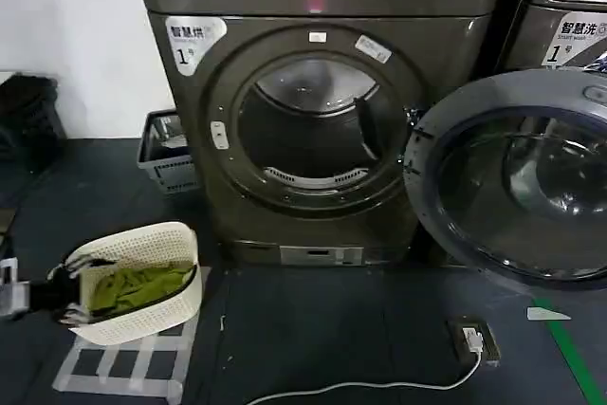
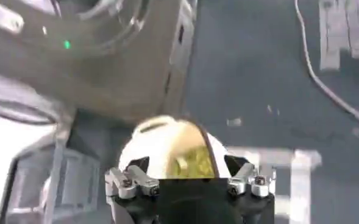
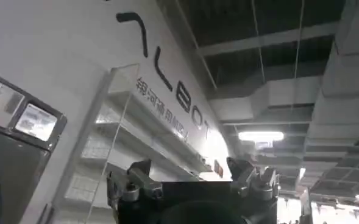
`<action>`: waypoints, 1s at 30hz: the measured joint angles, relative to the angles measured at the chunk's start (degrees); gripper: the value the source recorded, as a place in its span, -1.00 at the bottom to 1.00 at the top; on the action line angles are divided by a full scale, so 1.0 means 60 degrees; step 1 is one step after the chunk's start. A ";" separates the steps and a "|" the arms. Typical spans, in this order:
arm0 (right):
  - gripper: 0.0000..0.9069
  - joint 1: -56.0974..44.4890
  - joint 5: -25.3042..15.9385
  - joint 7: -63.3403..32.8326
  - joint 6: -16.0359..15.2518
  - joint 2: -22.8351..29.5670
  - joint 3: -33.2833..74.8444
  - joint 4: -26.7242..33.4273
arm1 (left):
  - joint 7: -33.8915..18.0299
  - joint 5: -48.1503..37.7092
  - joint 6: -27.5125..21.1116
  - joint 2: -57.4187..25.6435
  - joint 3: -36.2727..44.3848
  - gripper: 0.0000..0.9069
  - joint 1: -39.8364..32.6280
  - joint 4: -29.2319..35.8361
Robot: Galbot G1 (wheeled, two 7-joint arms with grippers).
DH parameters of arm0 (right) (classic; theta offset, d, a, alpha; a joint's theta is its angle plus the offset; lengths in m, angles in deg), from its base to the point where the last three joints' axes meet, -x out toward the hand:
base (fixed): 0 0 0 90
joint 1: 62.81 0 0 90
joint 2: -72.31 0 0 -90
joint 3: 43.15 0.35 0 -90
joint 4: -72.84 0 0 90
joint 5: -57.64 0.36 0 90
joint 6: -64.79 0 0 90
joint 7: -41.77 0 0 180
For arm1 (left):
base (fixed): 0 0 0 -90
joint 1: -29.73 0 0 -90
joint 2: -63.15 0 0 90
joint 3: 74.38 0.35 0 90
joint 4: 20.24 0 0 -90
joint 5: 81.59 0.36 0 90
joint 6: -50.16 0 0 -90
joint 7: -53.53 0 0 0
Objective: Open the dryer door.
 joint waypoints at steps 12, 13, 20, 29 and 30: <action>1.00 -0.0160 0.0028 0.0011 0.0011 -0.0041 0.0073 -0.0017 | 0.0374 -0.0041 -0.0439 -0.0087 -0.0550 1.00 0.0602 -0.0397; 1.00 -0.0168 0.0028 0.0014 0.0013 -0.0038 0.0078 -0.0018 | 0.0378 -0.0066 -0.0456 -0.0077 -0.0561 1.00 0.0610 -0.0411; 1.00 -0.0212 0.0031 0.0041 0.0018 -0.0037 0.0147 -0.0037 | 0.0595 0.0046 -0.0601 -0.0061 -0.0582 1.00 0.0684 -0.0538; 1.00 -0.0191 -0.0004 0.0062 0.0018 -0.0039 0.0165 -0.0112 | 0.0582 0.0076 -0.0731 -0.0068 -0.0878 1.00 0.1042 -0.0644; 1.00 -0.0187 -0.0007 0.0064 0.0018 -0.0039 0.0165 -0.0122 | 0.0588 0.0055 -0.0731 -0.0074 -0.0957 1.00 0.1122 -0.0684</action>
